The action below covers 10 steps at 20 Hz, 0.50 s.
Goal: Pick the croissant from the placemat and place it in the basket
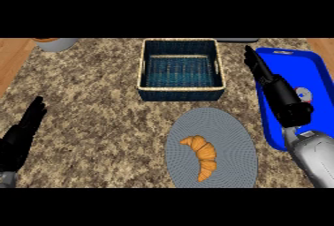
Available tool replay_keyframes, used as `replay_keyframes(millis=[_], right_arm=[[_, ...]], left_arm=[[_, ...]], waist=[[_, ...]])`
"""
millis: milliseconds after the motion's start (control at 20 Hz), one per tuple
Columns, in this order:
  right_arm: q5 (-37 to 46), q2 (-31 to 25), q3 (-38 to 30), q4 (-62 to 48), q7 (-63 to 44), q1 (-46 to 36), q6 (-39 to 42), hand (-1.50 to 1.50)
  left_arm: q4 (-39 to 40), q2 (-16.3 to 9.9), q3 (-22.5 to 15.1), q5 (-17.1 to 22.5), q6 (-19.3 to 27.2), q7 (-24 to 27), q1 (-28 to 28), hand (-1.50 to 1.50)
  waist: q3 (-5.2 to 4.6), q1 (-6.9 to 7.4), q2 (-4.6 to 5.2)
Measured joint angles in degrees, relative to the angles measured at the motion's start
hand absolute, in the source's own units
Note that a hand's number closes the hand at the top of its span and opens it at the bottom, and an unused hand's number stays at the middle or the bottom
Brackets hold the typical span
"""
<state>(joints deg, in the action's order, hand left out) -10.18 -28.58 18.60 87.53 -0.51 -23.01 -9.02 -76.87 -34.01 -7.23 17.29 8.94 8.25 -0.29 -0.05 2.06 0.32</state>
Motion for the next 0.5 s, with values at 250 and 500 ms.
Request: replay_keyframes(millis=[250, 500], right_arm=[[3.26, 7.89, 5.91, 11.20, 13.27, 1.02, -1.99, 1.50], [11.67, 11.22, 10.43, 20.39, 24.61, -1.28, -5.38, -1.50]], left_arm=[[2.21, -0.89, -1.27, -3.09, 2.01, -3.17, 0.40, 0.00], [4.47, -1.30, -3.01, -4.77, 2.63, -6.22, 2.22, 0.00]], waist=[[0.34, -2.30, -0.94], [0.60, -4.47, -2.85]])
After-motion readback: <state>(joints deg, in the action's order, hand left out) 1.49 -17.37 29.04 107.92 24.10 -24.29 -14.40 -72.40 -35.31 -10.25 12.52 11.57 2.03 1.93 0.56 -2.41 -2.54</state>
